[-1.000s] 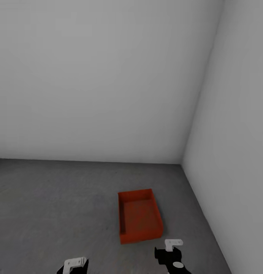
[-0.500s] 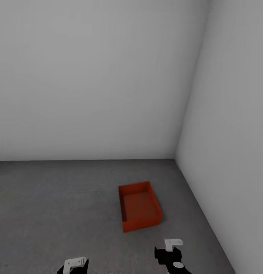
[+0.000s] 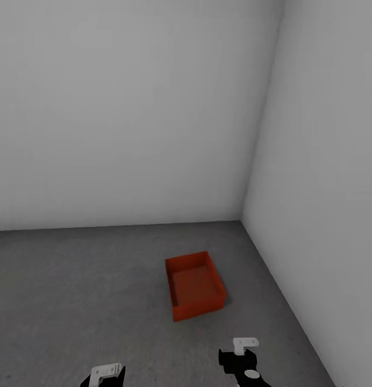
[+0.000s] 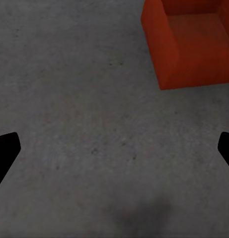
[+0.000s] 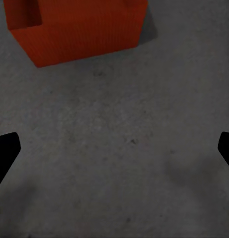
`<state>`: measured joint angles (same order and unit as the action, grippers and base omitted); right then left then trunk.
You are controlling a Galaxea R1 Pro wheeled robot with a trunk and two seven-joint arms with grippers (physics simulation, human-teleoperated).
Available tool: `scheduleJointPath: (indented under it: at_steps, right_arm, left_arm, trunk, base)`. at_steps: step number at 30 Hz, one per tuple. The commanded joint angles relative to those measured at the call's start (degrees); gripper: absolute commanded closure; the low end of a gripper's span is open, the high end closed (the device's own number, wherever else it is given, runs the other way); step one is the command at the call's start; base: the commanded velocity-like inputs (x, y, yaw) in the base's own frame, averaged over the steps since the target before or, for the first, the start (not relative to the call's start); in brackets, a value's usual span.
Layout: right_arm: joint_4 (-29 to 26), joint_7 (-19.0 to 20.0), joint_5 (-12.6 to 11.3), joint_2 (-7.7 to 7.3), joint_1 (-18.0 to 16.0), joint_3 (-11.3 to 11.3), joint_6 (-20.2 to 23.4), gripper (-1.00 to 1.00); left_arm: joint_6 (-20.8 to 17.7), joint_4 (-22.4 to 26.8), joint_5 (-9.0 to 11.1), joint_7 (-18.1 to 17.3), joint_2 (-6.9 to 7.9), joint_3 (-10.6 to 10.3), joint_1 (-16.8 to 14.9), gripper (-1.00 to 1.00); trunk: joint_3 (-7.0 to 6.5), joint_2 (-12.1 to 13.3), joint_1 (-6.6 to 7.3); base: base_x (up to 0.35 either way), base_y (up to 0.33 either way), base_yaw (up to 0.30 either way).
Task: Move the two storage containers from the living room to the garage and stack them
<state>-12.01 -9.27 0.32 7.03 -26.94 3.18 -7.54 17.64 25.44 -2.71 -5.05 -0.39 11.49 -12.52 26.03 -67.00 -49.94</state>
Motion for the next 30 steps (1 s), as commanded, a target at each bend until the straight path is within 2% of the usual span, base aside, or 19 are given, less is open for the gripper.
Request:
scheduleJointPath:
  at_steps: [1,14,30]
  right_arm:
    - [0.1,-0.4,0.0,0.00,0.0,0.3,-0.1,-1.00]
    - [0.1,-0.4,0.0,0.00,0.0,0.3,-0.1,-1.00]
    - [0.1,-0.4,0.0,0.00,0.0,0.3,-0.1,-1.00]
  left_arm:
    - [0.2,0.0,-0.3,-0.5,-0.04,0.5,0.0,-1.00]
    - [0.2,0.0,-0.3,-0.5,-0.04,0.5,0.0,-1.00]
    - [0.2,0.0,-0.3,-0.5,-0.04,0.5,0.0,-1.00]
  trunk:
    - [0.06,0.0,0.00]
    - [0.06,0.0,0.00]
    - [0.06,0.0,0.00]
  base:
    - [-0.009,0.007,-0.005]
    - [-0.073,0.001,-0.001]
    - [-0.202,0.000,0.000]
